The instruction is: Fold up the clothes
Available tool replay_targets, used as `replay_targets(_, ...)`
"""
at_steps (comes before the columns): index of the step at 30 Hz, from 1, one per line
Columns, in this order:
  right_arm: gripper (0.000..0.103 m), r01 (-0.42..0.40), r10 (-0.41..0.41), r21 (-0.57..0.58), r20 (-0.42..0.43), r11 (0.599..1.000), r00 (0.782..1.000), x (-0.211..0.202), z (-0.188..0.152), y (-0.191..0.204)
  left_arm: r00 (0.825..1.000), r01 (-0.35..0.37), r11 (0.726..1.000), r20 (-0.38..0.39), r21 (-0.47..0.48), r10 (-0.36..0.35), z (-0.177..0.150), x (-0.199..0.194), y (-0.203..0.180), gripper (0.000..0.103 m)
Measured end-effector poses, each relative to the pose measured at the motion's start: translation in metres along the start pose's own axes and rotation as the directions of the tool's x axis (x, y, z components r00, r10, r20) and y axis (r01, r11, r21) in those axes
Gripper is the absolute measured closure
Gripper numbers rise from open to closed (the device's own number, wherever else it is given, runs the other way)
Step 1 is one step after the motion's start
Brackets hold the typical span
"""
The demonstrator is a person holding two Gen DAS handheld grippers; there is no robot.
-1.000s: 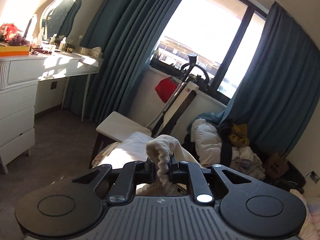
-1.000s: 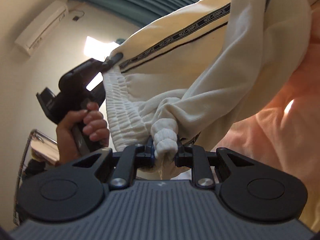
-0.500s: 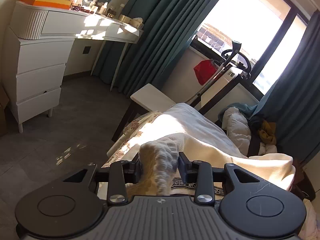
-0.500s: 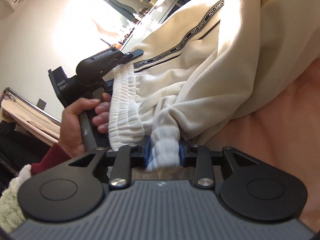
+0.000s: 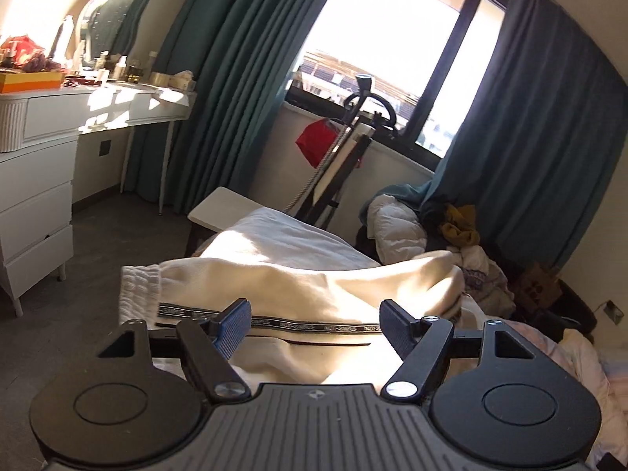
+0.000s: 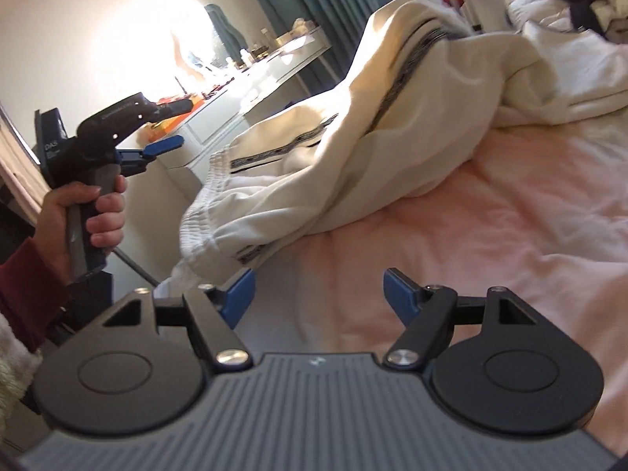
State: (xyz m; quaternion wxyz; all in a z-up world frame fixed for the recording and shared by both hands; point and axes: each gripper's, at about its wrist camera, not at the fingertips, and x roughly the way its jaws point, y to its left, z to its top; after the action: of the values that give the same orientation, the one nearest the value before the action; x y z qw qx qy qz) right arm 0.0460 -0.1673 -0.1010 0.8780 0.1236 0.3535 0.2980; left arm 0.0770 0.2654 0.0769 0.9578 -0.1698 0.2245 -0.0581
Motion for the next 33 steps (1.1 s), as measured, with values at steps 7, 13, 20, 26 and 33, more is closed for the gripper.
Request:
replay_targets(7,0.028,0.089,-0.092,0.041,0.063,0.995,0.994,-0.013,0.005,-0.056,0.991,0.136,0.971,-0.039,0.196,-0.131,-0.013,0.077,-0.133,0.032)
replay_targets(13,0.027,0.127,-0.138,0.100,0.103,0.987,0.985,-0.011,0.009,-0.101,0.994,0.105,0.942,-0.052,0.319,-0.094,-0.013,0.169,-0.198,0.038)
replay_targets(20,0.028,0.168,-0.193,0.170,0.146,0.971,0.970,-0.009,0.015,-0.154,0.999,0.002,0.899,-0.048,0.439,0.021,-0.014,0.261,-0.227,0.066)
replay_targets(26,0.028,0.156,-0.192,0.248,0.127,0.956,0.973,0.001,0.014,-0.180,0.998,0.010,0.848,-0.059,0.531,0.025,-0.028,0.254,-0.245,0.096)
replay_targets(33,0.028,0.165,-0.204,0.238,0.149,0.957,0.968,-0.008,0.013,-0.172,0.994,0.107,0.817,-0.031,0.566,-0.109,-0.045,0.150,-0.271,0.098)
